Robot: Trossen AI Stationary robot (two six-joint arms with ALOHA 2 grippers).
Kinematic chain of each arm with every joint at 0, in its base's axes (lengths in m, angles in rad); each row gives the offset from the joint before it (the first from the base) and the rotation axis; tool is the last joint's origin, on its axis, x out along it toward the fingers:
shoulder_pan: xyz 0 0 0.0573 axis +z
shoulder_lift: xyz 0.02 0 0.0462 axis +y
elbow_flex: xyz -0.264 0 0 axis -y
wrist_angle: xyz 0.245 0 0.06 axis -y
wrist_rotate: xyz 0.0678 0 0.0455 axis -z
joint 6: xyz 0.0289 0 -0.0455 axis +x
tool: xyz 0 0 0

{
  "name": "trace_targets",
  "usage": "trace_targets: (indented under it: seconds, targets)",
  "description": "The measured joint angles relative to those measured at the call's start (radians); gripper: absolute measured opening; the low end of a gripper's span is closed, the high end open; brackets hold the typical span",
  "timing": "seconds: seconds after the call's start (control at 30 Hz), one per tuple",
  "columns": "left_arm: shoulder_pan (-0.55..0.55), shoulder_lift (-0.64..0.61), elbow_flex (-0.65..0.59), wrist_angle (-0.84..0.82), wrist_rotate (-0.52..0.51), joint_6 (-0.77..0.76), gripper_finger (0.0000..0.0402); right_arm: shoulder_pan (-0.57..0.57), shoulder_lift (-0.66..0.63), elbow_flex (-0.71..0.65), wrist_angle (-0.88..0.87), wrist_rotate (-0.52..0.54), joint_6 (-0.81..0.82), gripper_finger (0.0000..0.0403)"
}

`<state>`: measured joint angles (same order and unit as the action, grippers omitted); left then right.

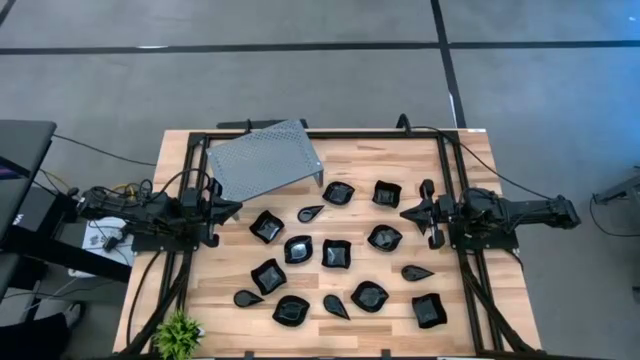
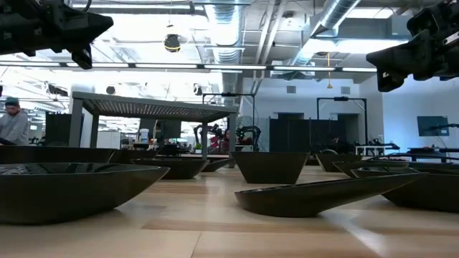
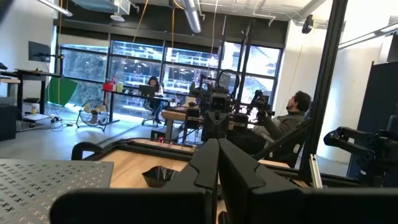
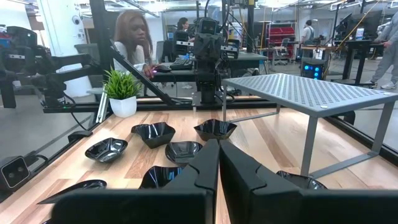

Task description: Pick & Place Mini shaped plates

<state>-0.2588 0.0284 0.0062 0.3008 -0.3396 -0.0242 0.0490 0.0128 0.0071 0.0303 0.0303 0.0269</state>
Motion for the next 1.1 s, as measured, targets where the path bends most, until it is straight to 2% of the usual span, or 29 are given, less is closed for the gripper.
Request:
trace_targets:
  seconds: [1.1]
  targets:
    - [0.000,0.000,0.000,0.000,0.000,0.000,0.0012,0.000,0.000,0.000,0.000,0.000,0.000,0.0010]
